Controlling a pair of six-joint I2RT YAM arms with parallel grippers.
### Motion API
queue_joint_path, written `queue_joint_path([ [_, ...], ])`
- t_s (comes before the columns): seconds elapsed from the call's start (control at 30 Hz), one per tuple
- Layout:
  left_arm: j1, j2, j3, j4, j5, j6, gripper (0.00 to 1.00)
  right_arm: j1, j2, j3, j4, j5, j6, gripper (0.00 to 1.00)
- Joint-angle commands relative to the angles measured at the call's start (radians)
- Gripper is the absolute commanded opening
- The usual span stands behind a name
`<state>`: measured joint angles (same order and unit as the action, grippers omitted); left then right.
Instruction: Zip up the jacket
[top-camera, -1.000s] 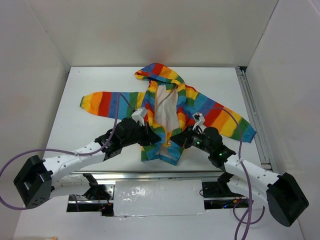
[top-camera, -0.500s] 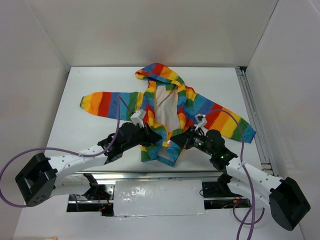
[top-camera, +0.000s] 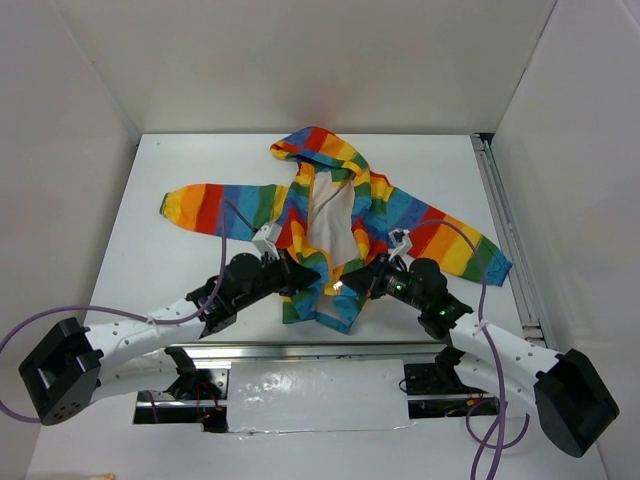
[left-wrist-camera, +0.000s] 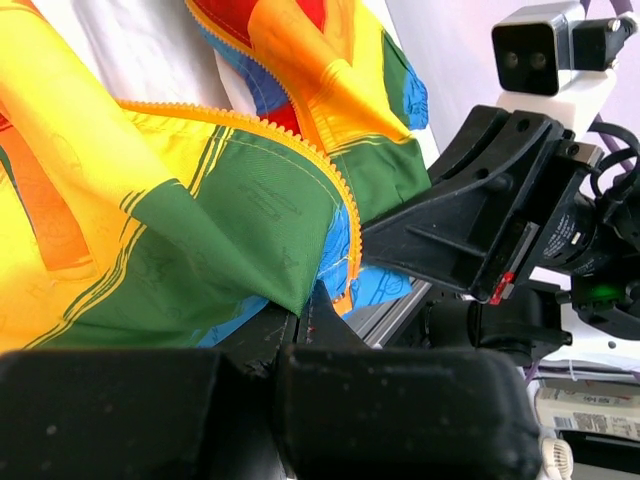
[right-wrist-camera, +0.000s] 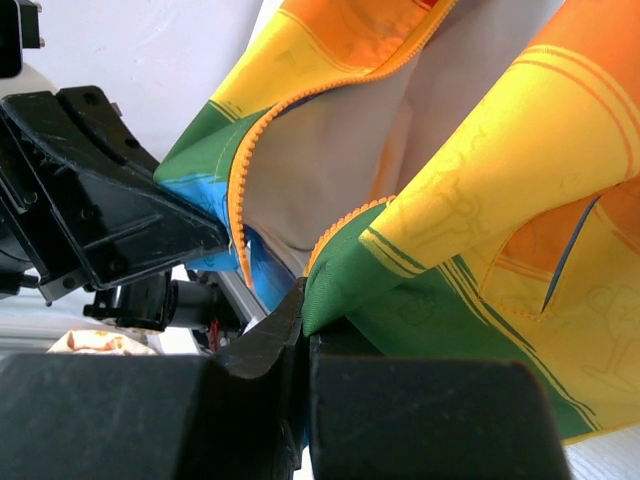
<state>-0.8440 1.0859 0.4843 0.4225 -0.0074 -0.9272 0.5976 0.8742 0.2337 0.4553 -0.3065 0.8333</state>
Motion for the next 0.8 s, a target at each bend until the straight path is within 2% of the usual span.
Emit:
queue_joint_path([
  [0.0, -0.010, 0.003, 0.014, 0.059, -0.035, -0.028, 0.00, -0.004, -0.001, 0.023, 0.075, -0.031, 0.009, 0.00],
  [0.2, -0.039, 0.029, 0.039, 0.027, -0.103, -0.045, 0.00, -0.004, -0.040, 0.016, 0.059, -0.014, 0.007, 0.00],
  [0.77, -0.076, 0.040, 0.056, 0.004, -0.132, -0.073, 0.00, -0.004, -0.041, 0.023, 0.046, -0.008, -0.002, 0.00],
])
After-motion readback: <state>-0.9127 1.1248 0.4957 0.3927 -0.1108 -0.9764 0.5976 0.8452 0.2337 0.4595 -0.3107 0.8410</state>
